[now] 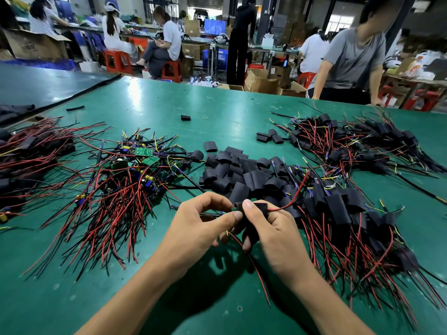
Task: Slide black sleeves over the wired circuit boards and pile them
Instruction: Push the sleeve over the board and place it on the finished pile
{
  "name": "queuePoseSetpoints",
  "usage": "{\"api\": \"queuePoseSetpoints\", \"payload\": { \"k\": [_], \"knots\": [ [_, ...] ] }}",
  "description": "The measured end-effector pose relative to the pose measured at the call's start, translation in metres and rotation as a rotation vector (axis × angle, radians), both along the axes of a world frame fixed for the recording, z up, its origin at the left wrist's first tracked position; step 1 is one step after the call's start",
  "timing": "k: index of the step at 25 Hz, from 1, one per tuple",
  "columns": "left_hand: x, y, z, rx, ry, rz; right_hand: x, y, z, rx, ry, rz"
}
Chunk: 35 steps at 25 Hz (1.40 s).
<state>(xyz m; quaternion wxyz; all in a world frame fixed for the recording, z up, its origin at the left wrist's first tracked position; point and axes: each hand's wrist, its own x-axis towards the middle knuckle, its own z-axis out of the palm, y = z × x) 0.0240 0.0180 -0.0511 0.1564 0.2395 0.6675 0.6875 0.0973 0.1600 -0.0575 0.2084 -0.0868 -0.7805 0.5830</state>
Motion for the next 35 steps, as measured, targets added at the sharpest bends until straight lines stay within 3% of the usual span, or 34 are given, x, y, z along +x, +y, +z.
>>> {"api": "queuePoseSetpoints", "payload": {
  "k": [6,12,16,19,23,26,31,35],
  "knots": [
    [-0.002,-0.001,-0.002,0.058,-0.136,0.007,0.001,0.003,0.003,0.229,0.074,-0.020],
    [-0.005,0.004,-0.002,0.143,-0.485,-0.035,0.001,0.003,0.002,0.305,0.075,-0.006],
    [-0.007,0.003,-0.003,0.141,-0.499,-0.049,-0.001,0.003,-0.001,0.301,0.074,0.021],
    [-0.007,0.003,-0.004,0.117,-0.429,-0.007,-0.001,0.005,-0.003,0.294,0.045,0.033],
    [-0.011,-0.002,-0.012,-0.021,-0.148,0.077,-0.001,0.005,-0.006,0.314,-0.022,0.043],
    [-0.012,-0.005,-0.012,-0.034,-0.060,0.055,-0.001,0.006,-0.004,0.293,-0.049,0.044],
    [-0.010,-0.005,-0.011,-0.088,0.054,0.017,-0.001,0.001,0.004,-0.208,-0.250,0.147],
    [-0.007,-0.003,-0.011,-0.240,0.347,0.073,-0.002,0.000,0.002,-0.126,-0.259,0.084]
  ]
}}
